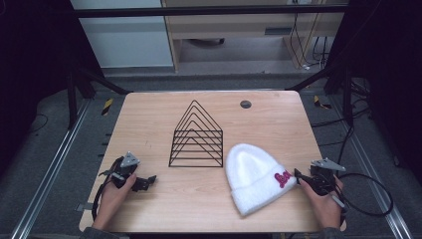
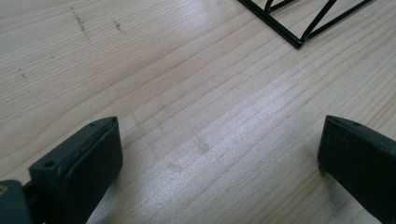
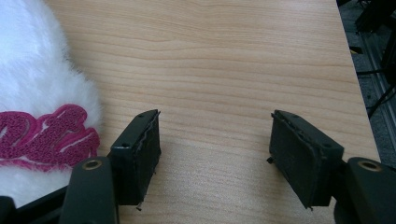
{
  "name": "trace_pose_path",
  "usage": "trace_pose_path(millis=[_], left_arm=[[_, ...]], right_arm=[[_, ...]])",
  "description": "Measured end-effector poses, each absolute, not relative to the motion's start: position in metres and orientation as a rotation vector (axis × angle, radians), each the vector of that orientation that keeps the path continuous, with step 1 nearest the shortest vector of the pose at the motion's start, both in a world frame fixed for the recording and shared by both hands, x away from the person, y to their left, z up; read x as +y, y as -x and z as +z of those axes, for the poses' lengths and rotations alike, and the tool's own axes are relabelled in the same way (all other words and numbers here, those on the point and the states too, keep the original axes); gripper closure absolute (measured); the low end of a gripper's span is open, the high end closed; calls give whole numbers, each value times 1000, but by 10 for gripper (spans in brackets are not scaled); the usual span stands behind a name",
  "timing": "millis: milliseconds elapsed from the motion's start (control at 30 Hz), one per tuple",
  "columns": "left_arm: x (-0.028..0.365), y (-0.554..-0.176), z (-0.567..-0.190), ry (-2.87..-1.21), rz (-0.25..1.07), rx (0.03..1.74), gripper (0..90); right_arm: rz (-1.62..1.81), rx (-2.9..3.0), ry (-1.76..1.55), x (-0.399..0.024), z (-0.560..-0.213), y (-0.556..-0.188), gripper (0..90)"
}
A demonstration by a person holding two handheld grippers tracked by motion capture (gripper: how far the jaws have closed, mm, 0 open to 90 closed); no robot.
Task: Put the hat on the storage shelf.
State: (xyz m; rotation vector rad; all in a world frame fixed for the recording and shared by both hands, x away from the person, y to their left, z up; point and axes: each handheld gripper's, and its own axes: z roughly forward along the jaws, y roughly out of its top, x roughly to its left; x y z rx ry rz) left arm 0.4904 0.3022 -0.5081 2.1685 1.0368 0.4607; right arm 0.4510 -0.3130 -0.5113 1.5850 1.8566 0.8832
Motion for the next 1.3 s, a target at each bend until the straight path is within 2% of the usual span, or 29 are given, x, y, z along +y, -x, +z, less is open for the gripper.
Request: trace_pose_path(millis=[367,500,733,933,1100,1233,1300], left_arm=[[302,-490,-508,-2168,461,1038,0],[302,-490,-508,-2168,460,1038,0],[302,-490,-508,-2162,460,1039,0],[302,-490,-508,-2163,460,1039,0],[302,-490,-508,-2166,460,1038,0],[302,-490,-508,-2165,460,1038,0],[302,-490,-508,-2166,460,1038,0]], right_arm=[[882,1850,-1595,-312,-511,-451,331],[891,1865,-1613,-314,-508,-455,248],[899,1911,-1537,-318,-478,-466,184],[907,1991,-1468,-305,-456,-478,127],[896,2038,-1411,-291,-443,-487,149],[884,2110,-1355,-270,-428,-502,230],[888,2134,-1334,-263,-424,-507,300]])
